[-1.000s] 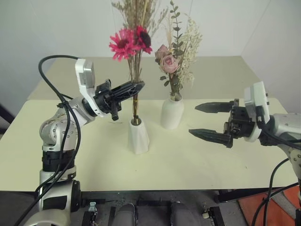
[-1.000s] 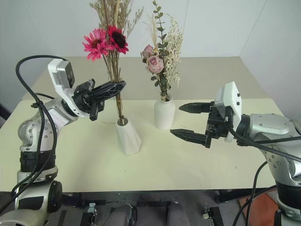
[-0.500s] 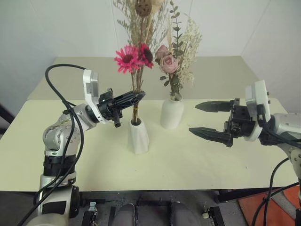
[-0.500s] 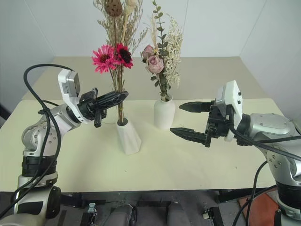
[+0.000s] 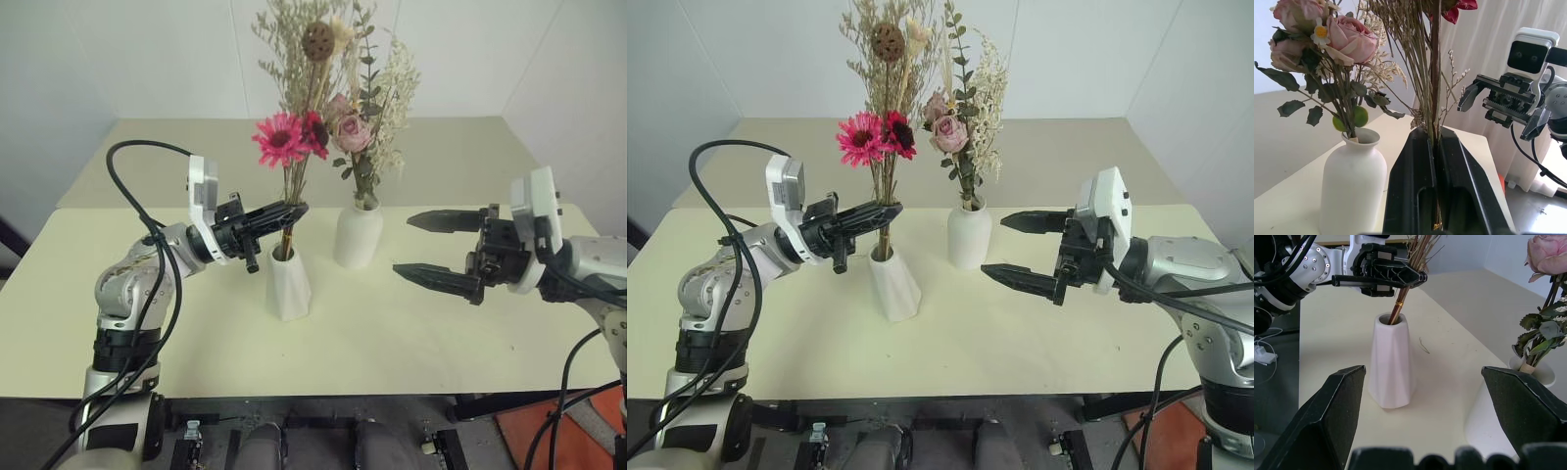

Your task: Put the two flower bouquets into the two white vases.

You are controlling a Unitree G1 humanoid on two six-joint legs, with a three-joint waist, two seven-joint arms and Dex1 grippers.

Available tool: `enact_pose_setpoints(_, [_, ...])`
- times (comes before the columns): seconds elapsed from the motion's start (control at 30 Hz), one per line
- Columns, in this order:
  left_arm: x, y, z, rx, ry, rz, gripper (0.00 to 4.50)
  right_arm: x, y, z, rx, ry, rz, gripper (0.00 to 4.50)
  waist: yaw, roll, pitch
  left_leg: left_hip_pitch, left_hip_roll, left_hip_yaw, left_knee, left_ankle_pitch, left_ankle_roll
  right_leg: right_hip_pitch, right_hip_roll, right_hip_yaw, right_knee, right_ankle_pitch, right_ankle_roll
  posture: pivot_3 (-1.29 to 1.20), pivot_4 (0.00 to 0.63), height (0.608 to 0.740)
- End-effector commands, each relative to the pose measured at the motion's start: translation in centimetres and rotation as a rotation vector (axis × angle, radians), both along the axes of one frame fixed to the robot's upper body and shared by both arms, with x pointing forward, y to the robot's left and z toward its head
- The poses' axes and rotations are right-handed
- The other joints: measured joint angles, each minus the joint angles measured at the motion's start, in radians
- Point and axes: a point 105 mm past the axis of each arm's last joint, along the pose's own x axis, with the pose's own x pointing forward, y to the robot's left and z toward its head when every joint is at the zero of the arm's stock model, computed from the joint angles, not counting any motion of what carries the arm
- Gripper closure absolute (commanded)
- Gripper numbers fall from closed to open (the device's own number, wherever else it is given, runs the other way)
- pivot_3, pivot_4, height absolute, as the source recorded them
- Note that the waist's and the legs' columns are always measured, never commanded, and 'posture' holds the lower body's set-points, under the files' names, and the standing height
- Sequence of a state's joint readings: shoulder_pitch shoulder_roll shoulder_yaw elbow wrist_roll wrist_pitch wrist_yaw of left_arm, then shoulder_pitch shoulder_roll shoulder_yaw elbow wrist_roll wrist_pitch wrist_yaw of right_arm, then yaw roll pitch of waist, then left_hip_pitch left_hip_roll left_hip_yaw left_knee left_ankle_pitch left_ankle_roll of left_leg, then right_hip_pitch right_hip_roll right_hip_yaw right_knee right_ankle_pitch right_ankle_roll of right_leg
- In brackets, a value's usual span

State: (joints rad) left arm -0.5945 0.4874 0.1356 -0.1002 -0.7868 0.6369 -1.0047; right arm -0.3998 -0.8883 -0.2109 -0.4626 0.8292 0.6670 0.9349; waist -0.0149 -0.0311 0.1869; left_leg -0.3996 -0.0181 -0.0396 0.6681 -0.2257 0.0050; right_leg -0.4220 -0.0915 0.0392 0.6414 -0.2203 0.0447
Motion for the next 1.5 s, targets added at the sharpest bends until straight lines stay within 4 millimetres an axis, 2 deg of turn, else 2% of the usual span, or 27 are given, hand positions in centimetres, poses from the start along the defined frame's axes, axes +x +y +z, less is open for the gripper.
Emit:
enact_pose_setpoints(0.03, [-0.7,-0.1,0.4,0.004,-0.025,-0.007,4.49,-0.3,-0.1,0.9,0.018,-0.050,-0.002,0.00,0.001,0.000,0.000,0.000,0.000,0.000,0.000,0.000,0.000,0.000,0.000,0.000,0.000,0.000,0.000,0.00,0.150,0.740])
enact_pose_setpoints(0.3, [-1.1,0.5,-0.7,-0.003,0.009,0.038,4.49,-0.3,-0.1,0.9,0.016,-0.048,-0.002,0.00,0.001,0.000,0.000,0.000,0.000,0.000,0.000,0.000,0.000,0.000,0.000,0.000,0.000,0.000,0.000,0.00,0.150,0.740])
enact_pose_setpoints(0.43, [-1.1,0.6,-0.6,-0.007,0.014,0.054,3.47,-0.2,0.0,1.0,0.013,-0.048,0.002,0.00,0.001,0.000,0.000,0.000,0.000,0.000,0.000,0.000,0.000,0.000,0.000,0.000,0.000,0.000,0.000,0.00,0.150,0.740])
enact_pose_setpoints(0.7, [-1.4,1.3,0.6,-0.003,-0.038,0.075,1.10,0.0,0.1,1.0,0.011,-0.049,0.007,0.00,0.001,0.000,0.000,0.000,0.000,0.000,0.000,0.000,0.000,0.000,0.000,0.000,0.000,0.000,0.000,0.00,0.150,0.740])
enact_pose_setpoints(0.83, [-2.5,2.0,1.0,0.020,-0.059,0.070,0.02,0.0,0.1,1.0,0.012,-0.049,0.009,0.00,-0.001,0.000,0.000,0.000,0.000,0.000,0.000,0.000,0.000,0.000,0.000,0.000,0.000,0.000,0.000,0.00,0.150,0.740])
enact_pose_setpoints(1.03, [-4.6,4.6,-0.7,0.153,0.010,0.094,0.02,-0.1,0.1,0.6,0.010,-0.040,0.007,0.00,-0.003,0.000,0.000,0.001,0.001,0.000,0.000,0.000,0.000,0.000,0.001,0.001,0.000,0.000,0.000,0.00,0.150,0.740])
enact_pose_setpoints(1.2, [-4.9,6.2,-2.7,0.293,0.035,0.153,0.02,0.2,0.2,0.6,0.009,-0.039,0.016,0.00,0.003,0.000,0.000,0.001,0.001,0.001,0.000,0.000,0.000,0.000,0.000,0.000,0.000,0.000,0.000,0.00,0.150,0.740])
enact_pose_setpoints(1.5, [-5.3,6.8,-2.8,0.308,0.023,0.180,0.02,0.5,0.2,0.7,0.001,-0.035,0.027,0.00,0.000,0.000,0.000,0.000,0.001,0.001,0.000,0.000,0.000,0.000,0.000,0.000,-0.001,0.000,0.000,0.00,0.150,0.740])
